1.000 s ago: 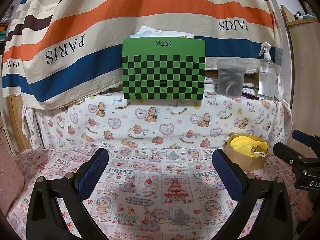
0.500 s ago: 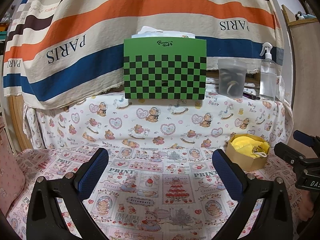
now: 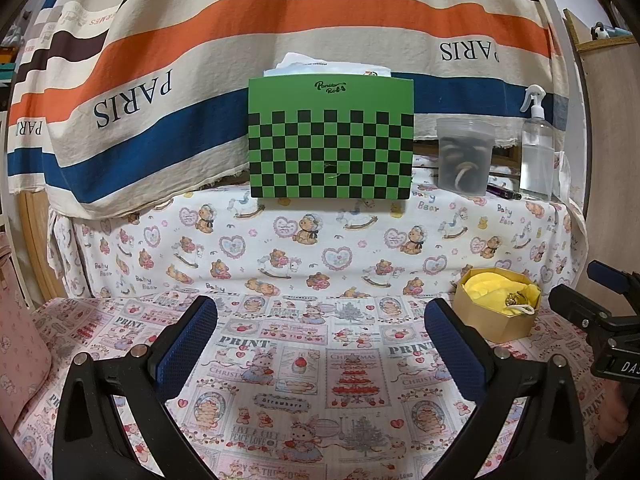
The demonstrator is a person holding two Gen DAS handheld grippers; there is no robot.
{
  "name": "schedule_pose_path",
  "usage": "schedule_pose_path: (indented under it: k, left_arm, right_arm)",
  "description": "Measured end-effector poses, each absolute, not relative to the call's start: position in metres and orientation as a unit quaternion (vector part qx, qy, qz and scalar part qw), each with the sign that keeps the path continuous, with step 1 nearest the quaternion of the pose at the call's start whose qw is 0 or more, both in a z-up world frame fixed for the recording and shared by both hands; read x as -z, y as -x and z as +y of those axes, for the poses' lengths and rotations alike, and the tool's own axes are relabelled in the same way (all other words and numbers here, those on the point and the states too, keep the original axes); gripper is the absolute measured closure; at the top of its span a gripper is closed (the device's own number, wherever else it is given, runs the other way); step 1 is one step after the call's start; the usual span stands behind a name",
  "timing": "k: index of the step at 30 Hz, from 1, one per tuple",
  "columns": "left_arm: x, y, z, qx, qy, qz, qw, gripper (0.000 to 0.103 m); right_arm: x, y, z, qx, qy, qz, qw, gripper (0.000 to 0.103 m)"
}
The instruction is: Organize jewelry
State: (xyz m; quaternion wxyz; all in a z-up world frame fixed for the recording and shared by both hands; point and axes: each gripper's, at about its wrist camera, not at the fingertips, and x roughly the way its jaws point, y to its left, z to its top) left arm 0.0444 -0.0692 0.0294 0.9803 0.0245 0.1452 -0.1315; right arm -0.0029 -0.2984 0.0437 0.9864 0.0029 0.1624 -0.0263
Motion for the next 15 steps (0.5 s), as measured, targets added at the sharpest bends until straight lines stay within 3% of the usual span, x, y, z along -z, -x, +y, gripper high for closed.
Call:
schedule_pose_path:
  k: [15]
  left_arm:
    - [-0.0298, -0.0445, -0.0682, 0.125, -0.023, 0.145, 0.981, 0.0]
  right_arm:
    - [-0.0434, 0.0027, -0.2993, 0.026, -0.004, 0.162, 0.986, 0.0]
